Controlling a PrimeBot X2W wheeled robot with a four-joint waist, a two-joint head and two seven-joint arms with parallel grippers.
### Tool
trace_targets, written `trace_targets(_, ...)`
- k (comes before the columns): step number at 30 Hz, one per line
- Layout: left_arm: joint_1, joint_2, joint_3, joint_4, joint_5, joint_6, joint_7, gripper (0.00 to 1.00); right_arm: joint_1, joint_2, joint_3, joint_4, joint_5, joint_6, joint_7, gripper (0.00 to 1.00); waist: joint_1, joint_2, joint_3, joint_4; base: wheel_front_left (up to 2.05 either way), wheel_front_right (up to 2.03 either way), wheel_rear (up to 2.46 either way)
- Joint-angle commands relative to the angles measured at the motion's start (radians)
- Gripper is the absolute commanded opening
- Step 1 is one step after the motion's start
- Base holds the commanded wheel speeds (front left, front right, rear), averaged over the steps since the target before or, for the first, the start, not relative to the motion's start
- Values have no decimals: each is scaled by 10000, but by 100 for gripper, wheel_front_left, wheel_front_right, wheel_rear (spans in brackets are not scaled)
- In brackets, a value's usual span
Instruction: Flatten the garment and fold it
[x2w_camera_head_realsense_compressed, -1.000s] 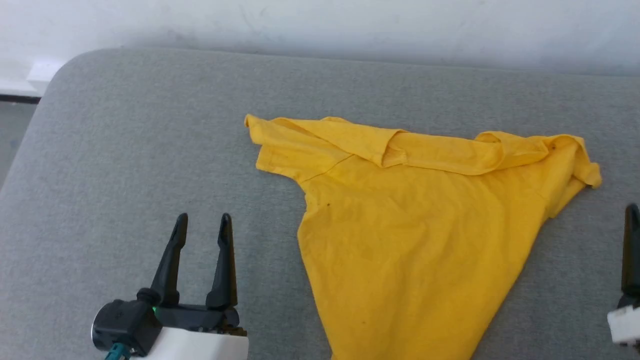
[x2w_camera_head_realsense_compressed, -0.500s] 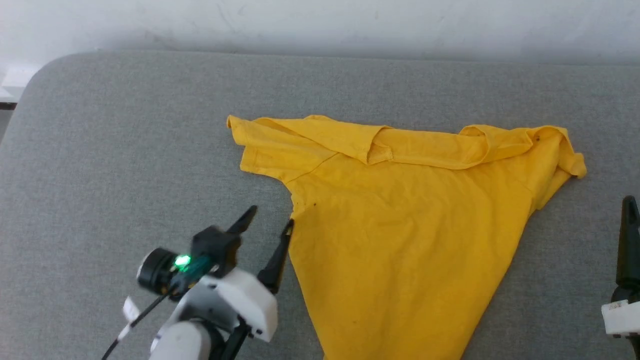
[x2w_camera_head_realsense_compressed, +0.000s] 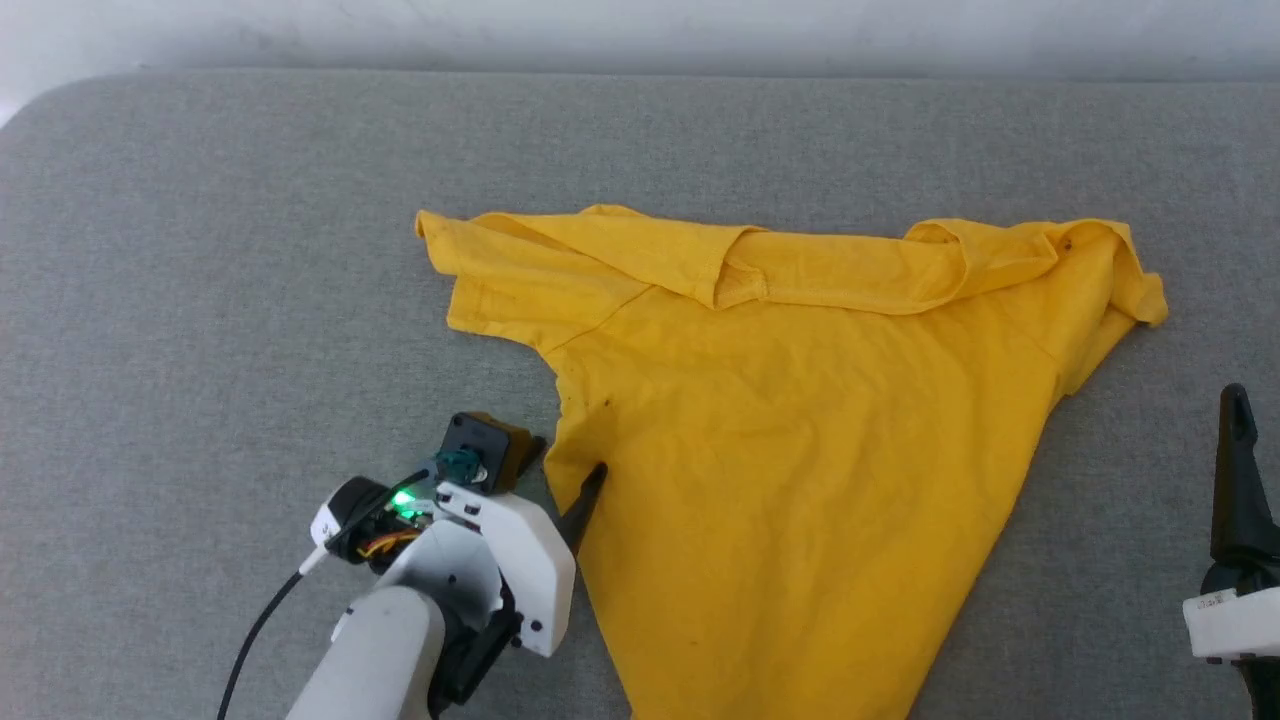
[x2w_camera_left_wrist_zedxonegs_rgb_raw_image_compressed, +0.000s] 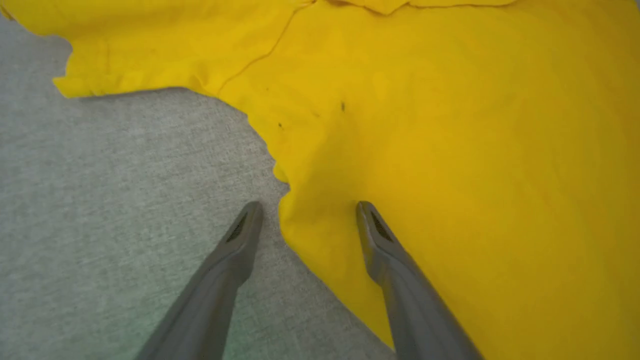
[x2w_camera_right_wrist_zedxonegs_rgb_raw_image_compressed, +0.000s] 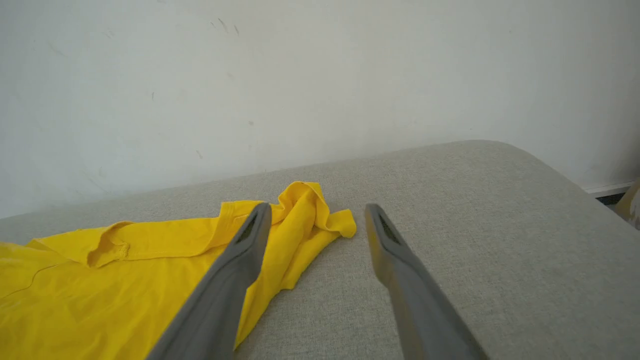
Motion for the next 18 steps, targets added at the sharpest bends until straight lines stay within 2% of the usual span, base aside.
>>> trace_targets(1, -249, 1, -126, 262, 13, -57, -70, 0, -178, 16, -9, 46, 60, -7, -97, 100, -1, 0, 123, -100, 0, 0, 0)
trace_targets(5, -330, -56, -82, 399, -326, -78, -203, 0, -211, 16, -23, 110, 79, -7, -140, 100, -1, 0, 136, -109, 0, 0, 0)
trace_targets(8, -36, 14, 127, -128, -829, -92, -158, 0, -220, 16, -29, 178, 102, -7, -119, 100, -1, 0, 4, -44, 0, 0, 0)
trace_targets(13, 1488, 293, 502, -2226, -1937, -48, 569, 0, -138, 16, -23, 244, 123, -7, -57, 100, -1, 0, -311, 203, 0, 0, 0)
trace_targets(18, 3860, 713, 436, -4493, -2538, 270, 1572, 0, 74, 16, 85, 299, 155, -7, 96, 100, -1, 0, -466, 547, 0, 0, 0)
